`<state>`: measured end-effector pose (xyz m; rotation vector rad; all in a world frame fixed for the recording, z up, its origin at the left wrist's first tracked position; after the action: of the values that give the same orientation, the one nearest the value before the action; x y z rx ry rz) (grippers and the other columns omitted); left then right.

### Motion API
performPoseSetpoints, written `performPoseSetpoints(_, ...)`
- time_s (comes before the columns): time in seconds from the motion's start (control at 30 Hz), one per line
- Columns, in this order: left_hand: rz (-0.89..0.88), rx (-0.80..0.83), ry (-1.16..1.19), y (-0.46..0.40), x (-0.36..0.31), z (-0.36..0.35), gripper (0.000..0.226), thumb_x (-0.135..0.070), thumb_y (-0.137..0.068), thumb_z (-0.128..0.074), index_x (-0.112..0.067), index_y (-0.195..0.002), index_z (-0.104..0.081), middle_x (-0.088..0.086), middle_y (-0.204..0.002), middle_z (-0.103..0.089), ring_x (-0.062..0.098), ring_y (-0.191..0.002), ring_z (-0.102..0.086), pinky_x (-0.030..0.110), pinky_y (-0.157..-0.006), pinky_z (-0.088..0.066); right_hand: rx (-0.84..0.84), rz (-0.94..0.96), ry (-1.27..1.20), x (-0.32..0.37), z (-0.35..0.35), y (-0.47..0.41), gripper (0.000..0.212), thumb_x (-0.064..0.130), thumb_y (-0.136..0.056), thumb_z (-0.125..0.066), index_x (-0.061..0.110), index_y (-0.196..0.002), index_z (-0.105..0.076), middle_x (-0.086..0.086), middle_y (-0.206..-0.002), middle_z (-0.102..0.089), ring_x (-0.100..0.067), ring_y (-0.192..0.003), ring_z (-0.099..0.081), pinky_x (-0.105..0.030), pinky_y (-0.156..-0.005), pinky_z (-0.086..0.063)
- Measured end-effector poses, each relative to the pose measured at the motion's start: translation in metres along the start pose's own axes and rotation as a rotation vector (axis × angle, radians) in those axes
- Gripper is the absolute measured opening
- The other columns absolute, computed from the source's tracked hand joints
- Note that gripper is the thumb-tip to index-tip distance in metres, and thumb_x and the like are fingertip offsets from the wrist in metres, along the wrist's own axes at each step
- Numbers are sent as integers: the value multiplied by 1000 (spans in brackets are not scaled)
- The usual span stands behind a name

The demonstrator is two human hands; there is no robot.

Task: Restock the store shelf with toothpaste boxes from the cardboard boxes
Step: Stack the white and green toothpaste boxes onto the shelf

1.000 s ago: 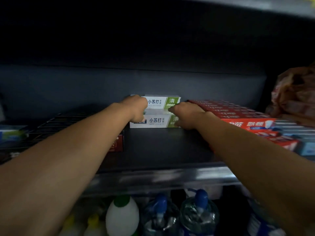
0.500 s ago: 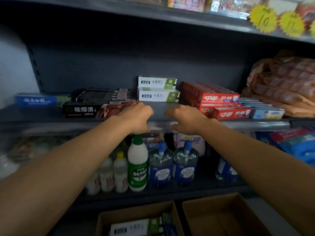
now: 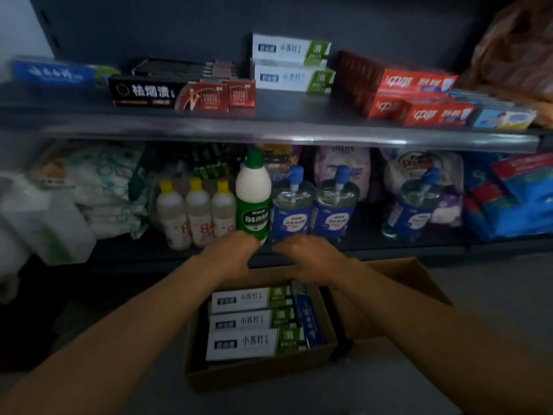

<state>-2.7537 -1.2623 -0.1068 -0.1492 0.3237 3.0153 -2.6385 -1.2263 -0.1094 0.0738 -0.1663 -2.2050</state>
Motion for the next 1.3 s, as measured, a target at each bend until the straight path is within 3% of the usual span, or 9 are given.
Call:
performPoseSetpoints(0.07,-3,73,30,-1,5,-34,24,-27,-83,-66,-17,-104,-61,6,-110,-62,22,-94,-61,32,-73,-51,90,12,-43,4,-41,-5,48,30,-86,-62,17,-131,-52,-8,-128,-55,-28,-116,-52,-43,-90,-48)
performPoseSetpoints(0.17,-8,178,74,-5,11,-82,32,-28,-83,-68,-14,-111,-60,5,-114,-61,20,-100,-60,27,-72,-47,229,52,-102,8,-100,-10,48,35,-82,-63,17,-126,-56,-9,-125,-59,-28,-112,-56,-43,-86,-51)
performPoseSetpoints(0.27,-5,246,90,-11,18,-121,34,-29,-84,-69,-15,-113,-59,5,-118,-60,19,-102,-58,28,-76,-48,276,94,-95,11,-137,-11,58,32,-84,-63,20,-139,-46,-9,-135,-52,-28,-119,-51,-41,-91,-48)
performPoseSetpoints(0.4,12,289,137,-16,24,-152,43,-28,-83,-70,-18,-122,-56,3,-125,-56,18,-110,-55,32,-87,-50,345,113,-115,17,-170,-14,59,30,-86,-64,14,-139,-45,-10,-137,-48,-28,-124,-47,-36,-92,-44)
performPoseSetpoints(0.53,9,314,156,-20,30,-171,45,-29,-81,-71,-20,-122,-56,3,-124,-56,17,-109,-55,32,-87,-50,448,139,-119,23,-194,-11,70,31,-85,-66,11,-144,-34,-12,-141,-42,-27,-127,-42,-34,-98,-38)
performPoseSetpoints(0.7,15,339,172,-20,32,-183,50,-27,-83,-71,-17,-129,-53,4,-128,-54,17,-113,-53,30,-90,-48,481,140,-103,25,-207,-12,72,30,-85,-67,12,-144,-30,-13,-139,-43,-28,-124,-44,-40,-96,-42)
performPoseSetpoints(0.9,18,316,193,-20,39,-180,44,-28,-82,-71,-18,-122,-57,3,-122,-59,15,-107,-57,31,-87,-51,408,151,-91,19,-198,-22,67,28,-84,-66,11,-140,-36,-12,-136,-45,-27,-123,-45,-35,-89,-43)
performPoseSetpoints(1.17,49,314,216,-21,51,-173,50,-29,-83,-70,-17,-129,-53,2,-129,-55,16,-114,-54,32,-94,-48,423,190,-45,20,-207,-22,61,22,-87,-63,7,-139,-36,-16,-136,-46,-30,-123,-46,-39,-95,-42)
performPoseSetpoints(1.3,45,311,217,-20,55,-164,42,-30,-80,-73,-17,-117,-60,0,-119,-62,14,-103,-59,33,-87,-53,411,178,-30,16,-204,-25,58,25,-84,-66,7,-133,-41,-14,-134,-50,-29,-120,-49,-37,-93,-44)
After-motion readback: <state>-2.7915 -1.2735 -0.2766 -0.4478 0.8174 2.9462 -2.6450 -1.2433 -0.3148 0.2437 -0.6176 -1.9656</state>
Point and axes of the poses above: each hand's wrist, its own y-axis away from the middle knuckle, its own z-axis out of the back of the hand, x = y × z, the point moved 7 cm from there along -y, towards the middle knuckle
